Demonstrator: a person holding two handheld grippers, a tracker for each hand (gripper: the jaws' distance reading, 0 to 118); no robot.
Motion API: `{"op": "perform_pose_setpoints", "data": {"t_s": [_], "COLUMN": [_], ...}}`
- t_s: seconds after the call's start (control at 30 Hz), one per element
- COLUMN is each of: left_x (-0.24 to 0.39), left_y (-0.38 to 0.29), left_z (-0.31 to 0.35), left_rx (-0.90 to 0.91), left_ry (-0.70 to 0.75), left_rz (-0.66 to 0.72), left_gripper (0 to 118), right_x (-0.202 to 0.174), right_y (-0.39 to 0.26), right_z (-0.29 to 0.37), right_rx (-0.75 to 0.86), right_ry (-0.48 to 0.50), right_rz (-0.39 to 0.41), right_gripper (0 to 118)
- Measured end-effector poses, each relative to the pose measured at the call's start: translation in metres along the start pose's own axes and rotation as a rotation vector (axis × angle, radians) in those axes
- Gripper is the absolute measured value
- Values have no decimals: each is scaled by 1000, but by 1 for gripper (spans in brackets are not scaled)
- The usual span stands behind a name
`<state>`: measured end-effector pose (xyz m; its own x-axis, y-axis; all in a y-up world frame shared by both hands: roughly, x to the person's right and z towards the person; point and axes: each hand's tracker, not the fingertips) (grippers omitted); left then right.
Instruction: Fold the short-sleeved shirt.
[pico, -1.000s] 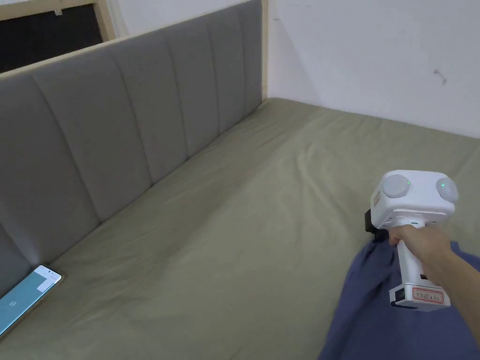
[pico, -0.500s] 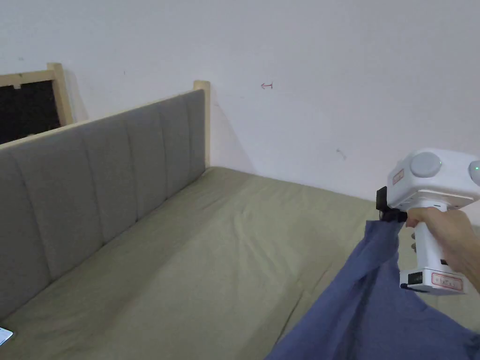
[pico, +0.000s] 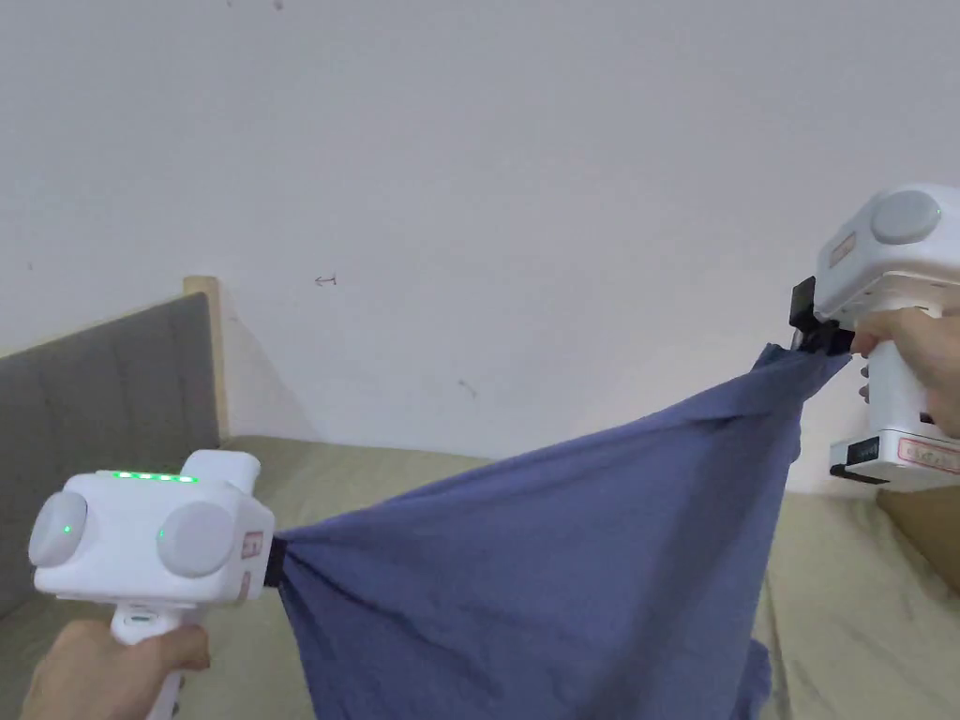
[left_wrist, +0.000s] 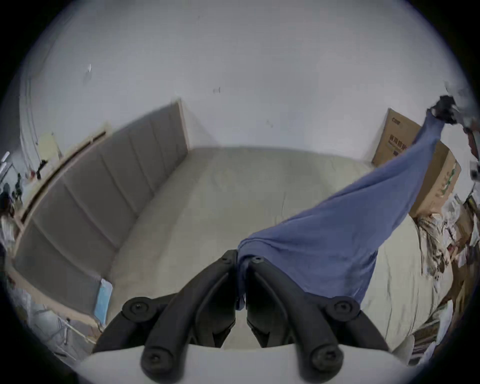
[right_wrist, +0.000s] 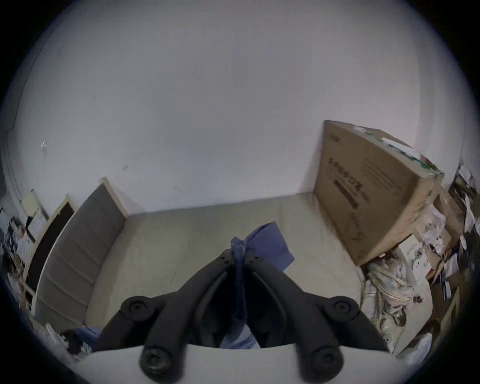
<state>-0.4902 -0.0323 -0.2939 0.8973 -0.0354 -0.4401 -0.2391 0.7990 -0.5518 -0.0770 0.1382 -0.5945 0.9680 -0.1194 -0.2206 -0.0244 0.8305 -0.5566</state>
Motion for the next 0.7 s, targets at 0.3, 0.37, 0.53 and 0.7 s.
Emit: {"op": "perform_pose_setpoints", "data": {"t_s": [0.3,0.37,0.53,0.7], "left_x": [46,48,60,69], "left_y": [157,184,248,307], "left_z": [6,2,-20,-57], "left_rx": [151,159,219,255], "left_ry": [67,82,143,161], "left_rz": [-65,-52,-87,-89], "left_gripper": [5,5,5,5], "right_x": [48,56,44,25], "right_y": [27,42,83,131], "right_z": [26,21,4,-18], "right_rx": [61,80,133,215], "right_ry": [-49,-46,-46,-59], "right_rz": [-77,-174,-121,-115], "right_gripper": [6,6,6,6]}}
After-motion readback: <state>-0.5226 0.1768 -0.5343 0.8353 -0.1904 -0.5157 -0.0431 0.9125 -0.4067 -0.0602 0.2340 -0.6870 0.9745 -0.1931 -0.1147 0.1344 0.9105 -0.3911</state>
